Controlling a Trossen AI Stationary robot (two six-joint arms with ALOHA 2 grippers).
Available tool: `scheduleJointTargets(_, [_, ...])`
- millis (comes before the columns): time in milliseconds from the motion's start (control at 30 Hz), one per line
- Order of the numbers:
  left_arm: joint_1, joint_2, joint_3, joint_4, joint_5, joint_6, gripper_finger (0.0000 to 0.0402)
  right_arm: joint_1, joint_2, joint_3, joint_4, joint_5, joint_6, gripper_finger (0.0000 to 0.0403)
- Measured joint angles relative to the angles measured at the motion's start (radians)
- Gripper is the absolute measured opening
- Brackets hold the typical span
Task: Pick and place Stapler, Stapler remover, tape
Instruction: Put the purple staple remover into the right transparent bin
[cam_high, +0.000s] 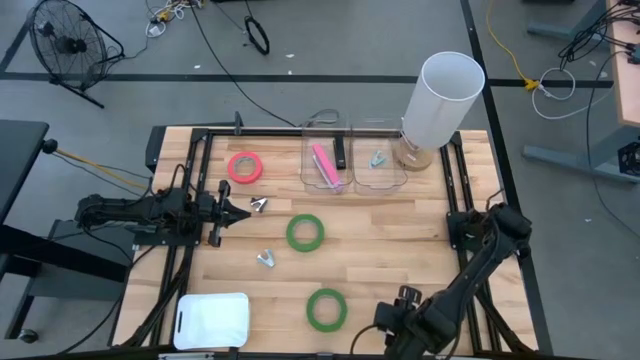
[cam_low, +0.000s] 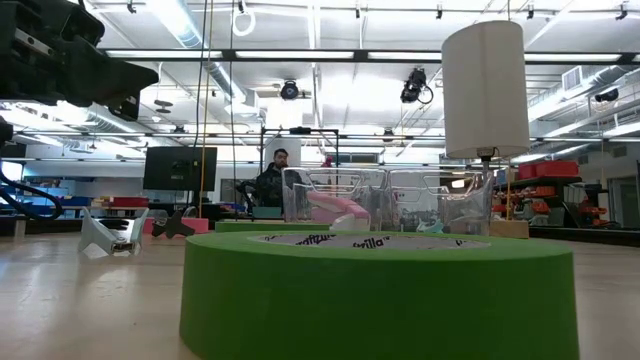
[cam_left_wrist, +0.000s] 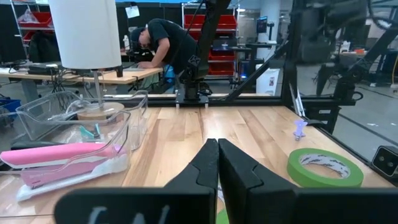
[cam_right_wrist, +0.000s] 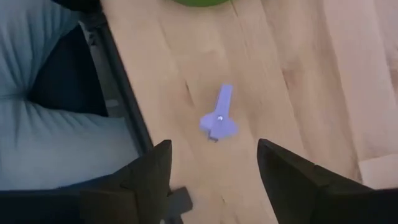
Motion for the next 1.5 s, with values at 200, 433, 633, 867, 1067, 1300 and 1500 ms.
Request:
scheduleJointTargets(200, [0.000,0.000,0.000,0.000,0.000,0.000,0.0016,-0.001,0.000,-0.121,0.129,-0.025,0.027,0.0235])
scheduleJointTargets(433, [0.000,0.000,0.000,0.000,0.000,0.001,0.0016,-0.002,0.000,-0.202,0.206,-0.055,0.048,0.0235])
scheduleJointTargets(633, [0.000,0.000,0.000,0.000,0.000,0.001,0.0016,-0.009,0.000,-0.268,0.288,-0.026,0.045,0.0235])
scheduleJointTargets(867, [0.000,0.000,0.000,-0.001,0.000,0.002,0.0016,-0.023,0.000,-0.317,0.353,-0.069,0.044,0.0235])
scheduleJointTargets(1067, [0.000,0.000,0.000,-0.001,0.000,0.002,0.0016,-0.023,0.000,-0.347,0.472,-0.063,-0.008,0.0235])
scheduleJointTargets(1300, [0.000,0.000,0.000,-0.001,0.000,0.002,0.0016,-0.032,0.000,-0.389,0.557,-0.063,-0.039,0.0235])
scheduleJointTargets(1500, [0.000,0.000,0.000,-0.001,0.000,0.002,0.0016,-0.041,0.000,-0.389,0.539,-0.074,-0.039,0.0216])
